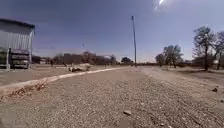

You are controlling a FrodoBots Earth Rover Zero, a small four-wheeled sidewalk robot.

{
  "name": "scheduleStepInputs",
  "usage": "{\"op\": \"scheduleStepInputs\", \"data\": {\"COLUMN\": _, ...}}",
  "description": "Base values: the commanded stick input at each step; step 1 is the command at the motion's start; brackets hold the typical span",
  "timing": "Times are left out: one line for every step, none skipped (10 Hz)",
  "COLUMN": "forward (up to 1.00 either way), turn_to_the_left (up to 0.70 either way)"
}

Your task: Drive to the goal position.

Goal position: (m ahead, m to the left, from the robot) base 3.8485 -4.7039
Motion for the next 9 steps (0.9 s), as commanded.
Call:
{"op": "scheduleStepInputs", "data": {"forward": 0.70, "turn_to_the_left": 0.00}}
{"op": "scheduleStepInputs", "data": {"forward": 0.70, "turn_to_the_left": 0.00}}
{"op": "scheduleStepInputs", "data": {"forward": 0.70, "turn_to_the_left": 0.00}}
{"op": "scheduleStepInputs", "data": {"forward": 0.70, "turn_to_the_left": 0.00}}
{"op": "scheduleStepInputs", "data": {"forward": 0.70, "turn_to_the_left": 0.00}}
{"op": "scheduleStepInputs", "data": {"forward": 0.70, "turn_to_the_left": 0.00}}
{"op": "scheduleStepInputs", "data": {"forward": 0.70, "turn_to_the_left": 0.00}}
{"op": "scheduleStepInputs", "data": {"forward": 0.70, "turn_to_the_left": 0.00}}
{"op": "scheduleStepInputs", "data": {"forward": 0.70, "turn_to_the_left": 0.00}}
